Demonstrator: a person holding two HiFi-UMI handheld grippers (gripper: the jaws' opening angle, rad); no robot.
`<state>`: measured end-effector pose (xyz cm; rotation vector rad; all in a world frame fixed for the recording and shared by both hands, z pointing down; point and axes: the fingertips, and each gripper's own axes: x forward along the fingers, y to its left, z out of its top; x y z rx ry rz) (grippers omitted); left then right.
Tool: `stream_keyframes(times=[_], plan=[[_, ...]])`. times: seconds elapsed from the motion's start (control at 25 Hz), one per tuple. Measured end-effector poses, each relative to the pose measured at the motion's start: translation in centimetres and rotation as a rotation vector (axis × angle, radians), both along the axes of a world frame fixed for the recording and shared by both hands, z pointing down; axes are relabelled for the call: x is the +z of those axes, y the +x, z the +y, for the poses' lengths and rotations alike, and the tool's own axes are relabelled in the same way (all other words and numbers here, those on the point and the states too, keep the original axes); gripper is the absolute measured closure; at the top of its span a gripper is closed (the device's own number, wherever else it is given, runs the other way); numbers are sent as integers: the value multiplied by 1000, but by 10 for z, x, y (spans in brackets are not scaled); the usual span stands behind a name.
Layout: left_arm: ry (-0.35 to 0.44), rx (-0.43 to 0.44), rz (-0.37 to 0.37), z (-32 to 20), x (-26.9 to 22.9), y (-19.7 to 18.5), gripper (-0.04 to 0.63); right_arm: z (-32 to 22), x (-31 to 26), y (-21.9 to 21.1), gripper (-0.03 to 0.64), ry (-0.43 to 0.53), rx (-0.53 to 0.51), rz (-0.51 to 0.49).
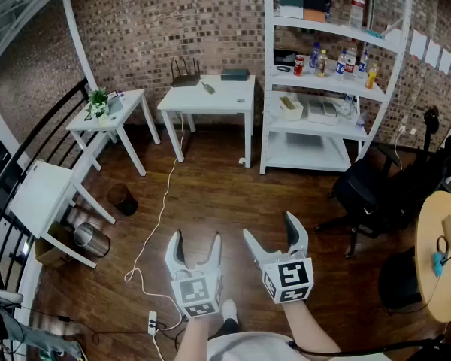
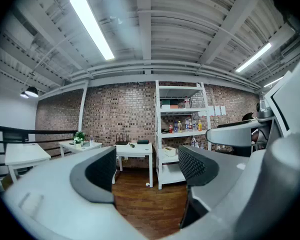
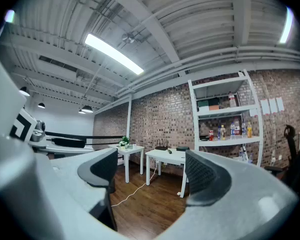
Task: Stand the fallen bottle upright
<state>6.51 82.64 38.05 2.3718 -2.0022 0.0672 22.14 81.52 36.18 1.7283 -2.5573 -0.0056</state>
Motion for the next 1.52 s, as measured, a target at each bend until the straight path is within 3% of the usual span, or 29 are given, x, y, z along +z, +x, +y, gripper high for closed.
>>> stream_keyframes(times=[0.2,0.56,0.8,1.04,1.28,1.52], plan=[[17,29,3,-63,-8,-36,201,-60,-2,-45,211,-3,7,23],[-36,39,19,-159,12,-78,238,-154,14,-93,212,-47,13,51],[-92,38,7,-223,31,-88,239,-226,22,-99,222,-62,-21,38],[-96,14,-20,-335,39,-79,239,-346,32,-109,229,-51,-85,13],[-33,-73,-35,-454,14,-80,235,-472,7,-101,229,11,-113,-3],[-85,-97,-30,-536,26,-74,235,-569,26,-76,239,-69,-120,-35]])
